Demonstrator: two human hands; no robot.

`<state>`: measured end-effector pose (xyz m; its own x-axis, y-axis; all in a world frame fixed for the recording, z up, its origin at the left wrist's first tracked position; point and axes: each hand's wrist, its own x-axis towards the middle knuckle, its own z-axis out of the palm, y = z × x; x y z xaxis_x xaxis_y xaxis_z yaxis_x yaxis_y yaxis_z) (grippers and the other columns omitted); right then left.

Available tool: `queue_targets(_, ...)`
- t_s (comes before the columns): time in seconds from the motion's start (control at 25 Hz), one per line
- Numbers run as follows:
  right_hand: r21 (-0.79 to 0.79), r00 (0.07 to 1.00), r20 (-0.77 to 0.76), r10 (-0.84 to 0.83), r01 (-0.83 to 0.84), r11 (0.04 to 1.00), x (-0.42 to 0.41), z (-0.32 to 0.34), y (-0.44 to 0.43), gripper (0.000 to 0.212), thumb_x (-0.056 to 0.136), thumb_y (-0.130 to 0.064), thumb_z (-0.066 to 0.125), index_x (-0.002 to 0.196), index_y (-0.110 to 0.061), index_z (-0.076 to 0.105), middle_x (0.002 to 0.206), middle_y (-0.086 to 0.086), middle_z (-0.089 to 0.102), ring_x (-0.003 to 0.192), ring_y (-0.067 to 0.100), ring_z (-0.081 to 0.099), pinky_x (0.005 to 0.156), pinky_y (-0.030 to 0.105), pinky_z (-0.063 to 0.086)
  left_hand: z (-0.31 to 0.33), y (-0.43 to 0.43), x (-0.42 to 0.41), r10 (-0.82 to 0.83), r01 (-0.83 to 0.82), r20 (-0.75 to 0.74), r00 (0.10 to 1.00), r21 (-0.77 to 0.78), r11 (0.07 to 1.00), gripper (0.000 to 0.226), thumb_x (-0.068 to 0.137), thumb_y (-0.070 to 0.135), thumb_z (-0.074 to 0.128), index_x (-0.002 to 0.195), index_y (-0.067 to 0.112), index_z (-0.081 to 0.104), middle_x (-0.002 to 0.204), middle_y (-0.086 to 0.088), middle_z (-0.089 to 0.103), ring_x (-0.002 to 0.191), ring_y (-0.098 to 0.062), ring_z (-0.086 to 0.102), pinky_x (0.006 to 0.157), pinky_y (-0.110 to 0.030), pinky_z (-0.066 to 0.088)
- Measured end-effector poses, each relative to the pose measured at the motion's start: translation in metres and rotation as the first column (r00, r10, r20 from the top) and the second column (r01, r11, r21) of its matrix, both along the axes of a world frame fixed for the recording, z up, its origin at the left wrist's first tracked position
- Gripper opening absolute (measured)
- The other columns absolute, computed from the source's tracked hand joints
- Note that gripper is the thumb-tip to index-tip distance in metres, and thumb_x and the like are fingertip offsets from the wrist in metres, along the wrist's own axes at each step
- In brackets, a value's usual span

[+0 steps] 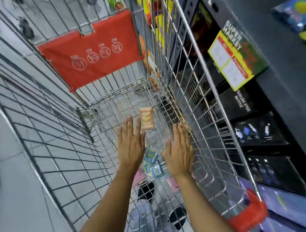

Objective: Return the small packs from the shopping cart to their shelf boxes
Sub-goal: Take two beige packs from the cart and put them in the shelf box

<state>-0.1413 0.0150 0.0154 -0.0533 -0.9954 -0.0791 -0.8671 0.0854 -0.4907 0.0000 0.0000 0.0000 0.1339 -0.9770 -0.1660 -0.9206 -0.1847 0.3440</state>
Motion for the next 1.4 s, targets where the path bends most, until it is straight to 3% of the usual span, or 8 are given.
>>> queue_targets(0.12, 0.061, 0.994, -0.083, -0.066, 0.071, 0.996, -0.001, -0.027, 0.015, 0.057, 0.087, -0.034, 0.047, 0.139, -0.011, 0.038, 0.146, 0.013, 0.039, 0.131, 0.029, 0.038, 0.103, 0.048, 0.028, -0.029, -0.016, -0.015, -0.104, 0.106, -0.026, 0.994, 0.090, 0.990, 0.063, 0.093, 0.050, 0.003, 0.145, 0.017, 0.013, 0.153, -0.018, 0.019, 0.140, -0.031, 0.016, 0.113, -0.044, 0.014)
queue_targets(0.24, 0.191, 0.985, -0.172, -0.007, 0.040, 0.981, -0.003, -0.042, 0.036, 0.063, 0.072, -0.025, 0.072, 0.129, -0.009, 0.050, 0.134, 0.017, 0.051, 0.115, 0.035, 0.052, 0.091, 0.050, 0.042, -0.053, -0.034, -0.030, -0.157, 0.167, -0.061, 0.986, 0.228, 0.959, 0.054, 0.099, 0.041, 0.021, 0.146, 0.021, 0.005, 0.155, -0.016, 0.002, 0.142, -0.030, 0.003, 0.113, -0.045, 0.013)
queue_targets(0.44, 0.187, 0.975, -0.181, -0.132, 0.166, 0.968, -0.006, -0.043, 0.032, 0.059, 0.061, -0.017, 0.080, 0.116, -0.009, 0.060, 0.109, 0.014, 0.065, 0.093, 0.030, 0.059, 0.076, 0.042, 0.048, -0.060, -0.036, -0.031, -0.204, 0.201, -0.034, 0.978, 0.382, 0.902, 0.049, 0.100, 0.038, 0.024, 0.146, 0.022, 0.013, 0.156, -0.013, -0.007, 0.142, -0.029, -0.006, 0.107, -0.048, 0.031)
queue_targets(0.56, 0.151, 0.959, -0.140, -0.244, 0.265, 0.952, -0.006, -0.046, 0.014, 0.052, 0.068, -0.019, 0.077, 0.115, -0.007, 0.059, 0.107, 0.017, 0.064, 0.089, 0.030, 0.058, 0.069, 0.038, 0.049, -0.059, -0.018, -0.026, -0.210, 0.213, -0.045, 0.977, 0.300, 0.930, 0.045, 0.100, 0.033, 0.030, 0.143, 0.019, 0.025, 0.155, -0.015, 0.006, 0.142, -0.031, 0.004, 0.106, -0.051, 0.033)
queue_targets(0.72, 0.202, 0.978, -0.117, -0.174, 0.195, 0.960, -0.007, -0.061, 0.010, 0.053, 0.071, -0.020, 0.078, 0.118, -0.006, 0.057, 0.114, 0.018, 0.061, 0.093, 0.031, 0.058, 0.069, 0.037, 0.048, -0.059, -0.021, -0.030, -0.002, 0.023, -0.193, 0.981, 0.105, 0.994, 0.053, 0.094, 0.026, 0.049, 0.141, 0.012, 0.028, 0.149, -0.023, 0.025, 0.136, -0.038, 0.023, 0.102, -0.055, 0.035)
queue_targets(0.92, 0.183, 0.982, -0.093, -0.166, 0.181, 0.966, -0.010, -0.070, 0.022, 0.059, 0.072, -0.018, 0.078, 0.125, -0.008, 0.055, 0.121, 0.021, 0.058, 0.094, 0.035, 0.061, 0.072, 0.044, 0.053, -0.061, -0.039, -0.034, 0.257, -0.217, -0.318, 0.913, 0.158, 0.963, 0.065, 0.090, 0.022, 0.057, 0.143, 0.011, 0.022, 0.138, -0.024, 0.039, 0.121, -0.037, 0.041, 0.093, -0.046, 0.042)
queue_targets(1.08, 0.165, 0.970, -0.064, -0.233, 0.241, 0.957, -0.006, -0.059, 0.015, 0.054, 0.078, -0.023, 0.073, 0.127, -0.011, 0.054, 0.125, 0.020, 0.056, 0.089, 0.030, 0.062, 0.068, 0.042, 0.056, -0.051, -0.037, -0.028, 0.207, -0.191, -0.287, 0.935, 0.083, 0.978, 0.065, 0.084, 0.014, 0.061, 0.140, 0.003, 0.028, 0.126, -0.029, 0.047, 0.110, -0.040, 0.047, 0.086, -0.048, 0.047)
queue_targets(1.4, -0.035, 0.987, -0.024, -0.161, 0.160, 0.986, 0.010, 0.018, -0.016, 0.049, 0.081, -0.027, 0.070, 0.125, -0.011, 0.056, 0.126, 0.017, 0.055, 0.099, 0.032, 0.058, 0.073, 0.040, 0.055, 0.031, -0.031, -0.028, 0.130, -0.181, -0.360, 0.924, -0.113, 0.977, 0.073, 0.080, 0.033, 0.060, 0.139, 0.005, 0.026, 0.114, -0.022, 0.058, 0.100, -0.033, 0.053, 0.085, -0.044, 0.044)
